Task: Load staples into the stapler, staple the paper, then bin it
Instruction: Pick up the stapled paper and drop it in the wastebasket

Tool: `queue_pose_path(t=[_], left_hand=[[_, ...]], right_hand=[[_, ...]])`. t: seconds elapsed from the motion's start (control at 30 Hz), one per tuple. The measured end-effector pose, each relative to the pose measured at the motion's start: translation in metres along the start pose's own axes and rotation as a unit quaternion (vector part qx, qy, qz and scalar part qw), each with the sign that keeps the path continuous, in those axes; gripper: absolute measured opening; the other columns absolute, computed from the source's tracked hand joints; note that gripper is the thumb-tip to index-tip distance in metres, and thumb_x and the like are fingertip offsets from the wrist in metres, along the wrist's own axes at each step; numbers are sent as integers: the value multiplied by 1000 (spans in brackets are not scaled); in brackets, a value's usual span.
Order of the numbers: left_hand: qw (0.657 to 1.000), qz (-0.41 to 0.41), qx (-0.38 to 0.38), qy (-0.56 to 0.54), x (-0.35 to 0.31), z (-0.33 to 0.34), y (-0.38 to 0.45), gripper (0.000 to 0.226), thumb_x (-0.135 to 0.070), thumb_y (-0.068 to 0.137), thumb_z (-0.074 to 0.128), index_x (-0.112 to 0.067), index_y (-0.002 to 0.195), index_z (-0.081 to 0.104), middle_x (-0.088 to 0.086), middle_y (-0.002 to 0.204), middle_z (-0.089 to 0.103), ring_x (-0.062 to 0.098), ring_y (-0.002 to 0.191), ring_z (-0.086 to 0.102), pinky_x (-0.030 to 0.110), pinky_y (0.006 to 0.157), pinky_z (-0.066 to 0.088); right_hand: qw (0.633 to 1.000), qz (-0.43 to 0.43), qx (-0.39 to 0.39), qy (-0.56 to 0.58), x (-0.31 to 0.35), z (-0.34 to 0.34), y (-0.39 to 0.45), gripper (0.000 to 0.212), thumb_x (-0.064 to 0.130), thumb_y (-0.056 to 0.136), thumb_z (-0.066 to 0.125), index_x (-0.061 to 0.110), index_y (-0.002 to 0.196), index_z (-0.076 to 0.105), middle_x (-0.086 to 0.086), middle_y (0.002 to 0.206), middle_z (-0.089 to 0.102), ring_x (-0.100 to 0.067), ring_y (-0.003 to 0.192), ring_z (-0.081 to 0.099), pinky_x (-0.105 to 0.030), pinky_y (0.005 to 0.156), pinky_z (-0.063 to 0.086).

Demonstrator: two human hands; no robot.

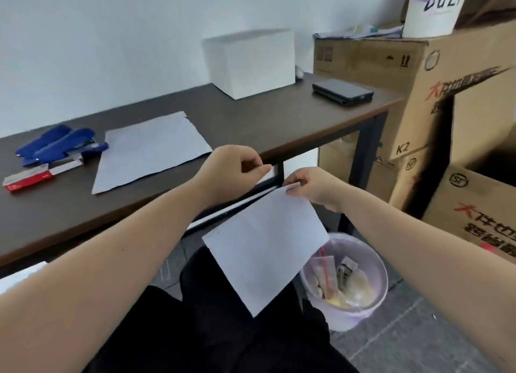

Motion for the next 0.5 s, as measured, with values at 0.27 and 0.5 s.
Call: queue_pose_path(t=[0.27,0.5], left_hand=[[994,17,108,-21,2,102,24,25,-29,87,63,-18,66,61,-2,62,60,8,54,49,22,58,41],[983,-33,176,-33,30,159,46,26,-34,88,61,-13,76,69,-4,70,66,6,64,56,25,66,47]], right_hand=[[992,51,0,-112,-103,3,31,10,13,84,65,16,93,65,1,90,63,-15,82,58,-21,68,43],[959,172,68,-215,-215,20,60,17,8,88,60,5,102,68,-8,96,63,-26,96,60,-31,73,46]])
Point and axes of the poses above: each hand's wrist, its own y-axis towards the middle knuckle, its own z-axis out of the palm, x = y × z, the point moved 3 cm from there along y, towards the middle knuckle
